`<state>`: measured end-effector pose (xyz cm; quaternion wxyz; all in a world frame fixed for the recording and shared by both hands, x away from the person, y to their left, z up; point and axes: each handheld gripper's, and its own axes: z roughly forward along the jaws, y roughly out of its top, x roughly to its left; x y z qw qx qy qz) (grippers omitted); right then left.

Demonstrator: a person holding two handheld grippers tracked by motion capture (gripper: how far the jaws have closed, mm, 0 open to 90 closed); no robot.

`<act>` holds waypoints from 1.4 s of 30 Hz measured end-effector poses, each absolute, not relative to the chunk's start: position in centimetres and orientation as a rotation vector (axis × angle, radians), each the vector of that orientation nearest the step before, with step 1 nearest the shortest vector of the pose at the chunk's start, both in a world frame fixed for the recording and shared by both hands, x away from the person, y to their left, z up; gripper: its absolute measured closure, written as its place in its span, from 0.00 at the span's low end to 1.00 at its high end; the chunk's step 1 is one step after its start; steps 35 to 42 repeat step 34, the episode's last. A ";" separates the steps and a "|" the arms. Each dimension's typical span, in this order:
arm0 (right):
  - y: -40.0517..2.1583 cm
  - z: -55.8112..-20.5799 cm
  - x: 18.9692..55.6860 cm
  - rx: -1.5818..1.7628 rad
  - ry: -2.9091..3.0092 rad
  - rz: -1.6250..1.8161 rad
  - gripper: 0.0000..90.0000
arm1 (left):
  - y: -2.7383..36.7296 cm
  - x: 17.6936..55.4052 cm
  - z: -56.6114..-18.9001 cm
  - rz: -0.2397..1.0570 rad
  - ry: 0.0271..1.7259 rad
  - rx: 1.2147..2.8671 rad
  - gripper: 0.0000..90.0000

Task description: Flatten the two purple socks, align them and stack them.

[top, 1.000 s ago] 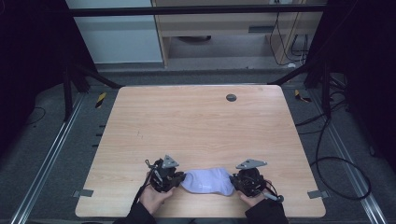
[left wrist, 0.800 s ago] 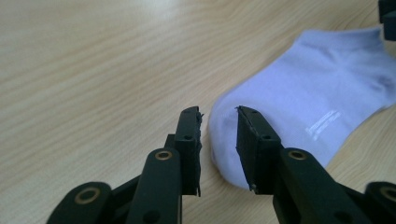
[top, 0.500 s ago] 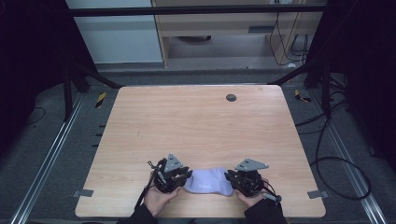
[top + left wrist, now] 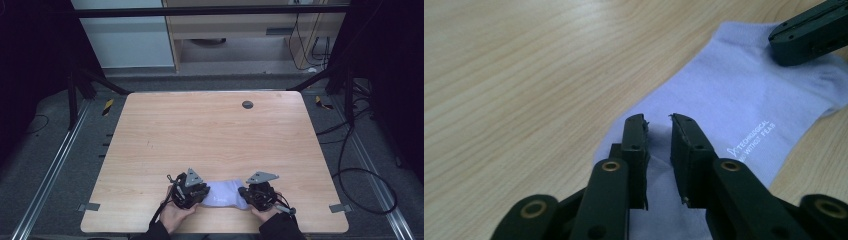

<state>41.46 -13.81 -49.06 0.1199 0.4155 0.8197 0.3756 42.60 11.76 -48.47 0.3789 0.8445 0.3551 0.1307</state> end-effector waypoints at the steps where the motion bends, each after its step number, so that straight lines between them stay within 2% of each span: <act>1: -13.9 -48.9 41.5 1.211 2.384 1.110 0.97 | 11.9 42.6 -48.3 0.340 0.908 2.150 0.82; 8: -16.4 -47.6 41.9 1.254 2.238 1.188 0.86 | 14.6 43.2 -46.5 0.387 0.941 2.053 0.70; 18: -20.6 -47.8 43.2 1.370 2.049 1.144 0.54 | 19.6 45.0 -46.3 0.448 1.050 1.995 0.46; 23: -22.0 -48.2 43.7 1.408 2.010 1.119 0.44 | 21.9 45.9 -46.8 0.465 1.121 1.986 0.40; 34: -23.8 -48.9 44.5 1.443 1.990 1.070 0.30 | 25.8 46.2 -46.8 0.520 1.152 1.950 0.34; 42: -23.8 -48.9 44.5 1.443 1.990 1.070 0.30 | 25.8 46.2 -46.8 0.520 1.152 1.950 0.34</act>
